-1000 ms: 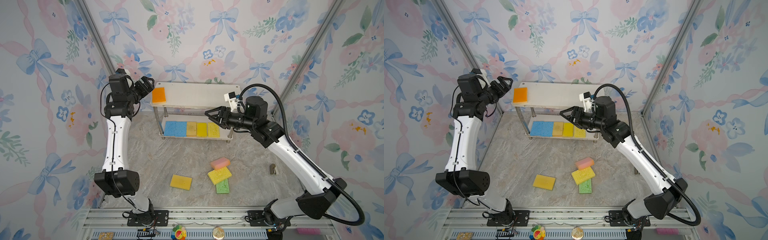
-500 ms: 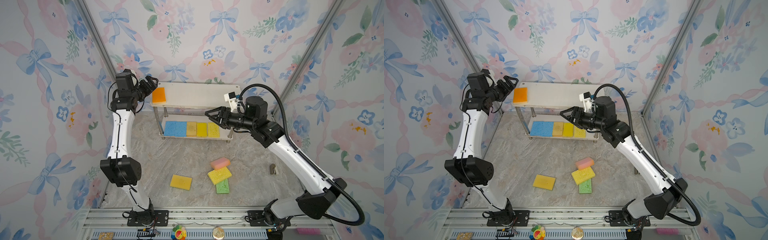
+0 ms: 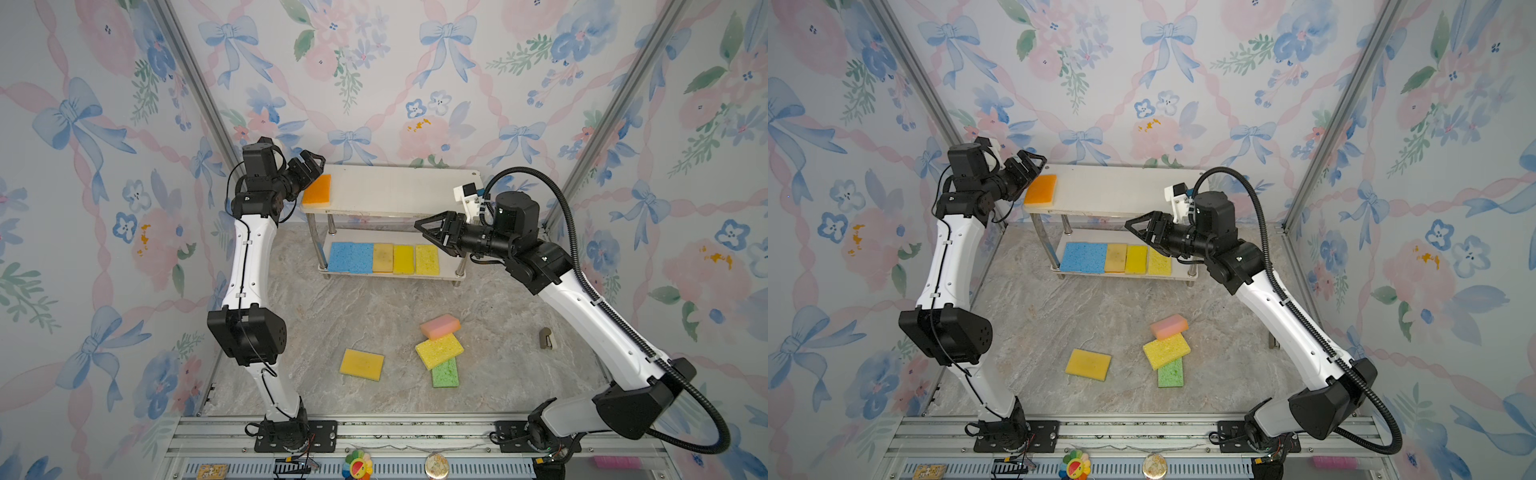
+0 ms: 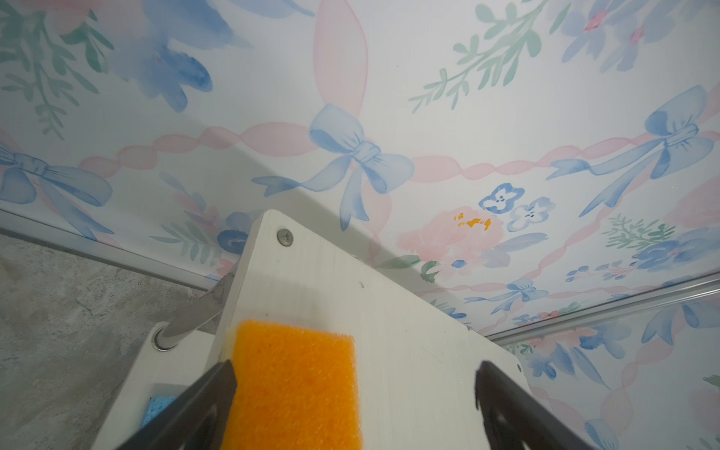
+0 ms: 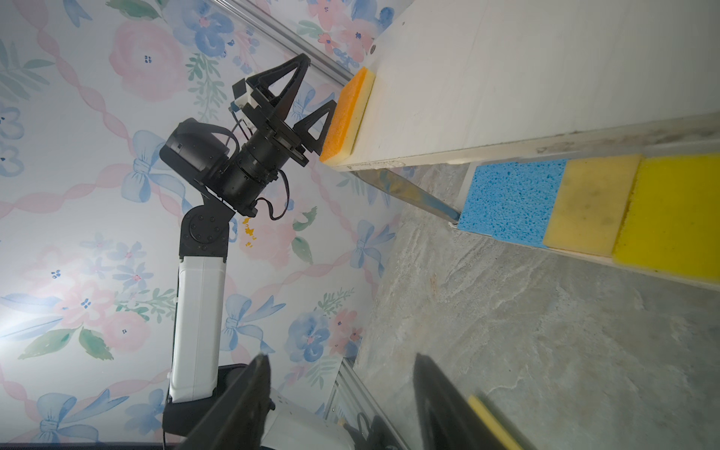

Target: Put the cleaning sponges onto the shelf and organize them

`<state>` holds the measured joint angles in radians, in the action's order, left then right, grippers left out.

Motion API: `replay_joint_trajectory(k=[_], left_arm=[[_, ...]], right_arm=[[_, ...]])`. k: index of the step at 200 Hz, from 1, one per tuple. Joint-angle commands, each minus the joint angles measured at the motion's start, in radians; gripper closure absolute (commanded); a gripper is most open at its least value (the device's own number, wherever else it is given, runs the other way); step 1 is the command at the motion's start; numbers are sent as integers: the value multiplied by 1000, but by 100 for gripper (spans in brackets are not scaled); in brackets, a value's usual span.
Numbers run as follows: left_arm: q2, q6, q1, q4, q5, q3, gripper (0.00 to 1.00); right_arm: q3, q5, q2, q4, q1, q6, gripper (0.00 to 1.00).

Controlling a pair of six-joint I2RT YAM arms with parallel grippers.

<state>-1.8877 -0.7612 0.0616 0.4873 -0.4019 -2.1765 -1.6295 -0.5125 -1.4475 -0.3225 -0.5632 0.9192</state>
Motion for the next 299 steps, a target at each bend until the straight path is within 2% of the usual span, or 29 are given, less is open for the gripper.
replay_joint_trajectory(k=[1, 69, 132, 147, 153, 157, 161, 169, 188, 207, 230, 240, 255, 278, 299], left_arm=[[-24, 0, -15, -9, -10, -33, 2], [-29, -4, -19, -8, -1, -52, 2], [56, 13, 16, -7, 42, -28, 2], [105, 27, 25, -7, 50, -11, 2], [133, 34, 27, -6, 53, 5, 2], [153, 38, 29, -6, 54, 17, 2], [173, 42, 29, -6, 51, 31, 2], [216, 50, 28, -5, 41, 63, 2], [335, 62, 3, -6, 27, 172, 2], [483, 95, -83, -4, 57, 317, 2], [701, 63, -176, -4, 69, 580, 2], [799, 25, -199, -4, 53, 715, 2], [945, -21, -240, -6, 57, 892, 2], [1090, -69, -306, -8, 53, 1141, 2], [1130, -113, -353, -67, 70, 1310, 2]], right_arm=[[-4, -1, 24, -3, 8, -14, 39], [6, 1, 27, 0, 10, -13, 39], [-9, 33, 43, -73, 29, -57, 37], [-35, 50, 47, -146, 52, -93, 30], [-41, 54, 51, -180, 63, -109, 22], [-42, 59, 55, -200, 71, -117, 13], [-43, 61, 60, -219, 81, -127, 0], [-38, 60, 72, -252, 99, -146, 3], [2, 75, 124, -330, 149, -184, 3], [94, 101, 205, -394, 197, -202, 3], [165, 72, 243, -558, 252, -272, 3], [164, 107, 232, -681, 248, -352, 0], [197, 156, 227, -798, 244, -392, 3], [377, 158, 265, -739, 241, -303, 12], [560, 145, 286, -565, 241, -120, 18]])
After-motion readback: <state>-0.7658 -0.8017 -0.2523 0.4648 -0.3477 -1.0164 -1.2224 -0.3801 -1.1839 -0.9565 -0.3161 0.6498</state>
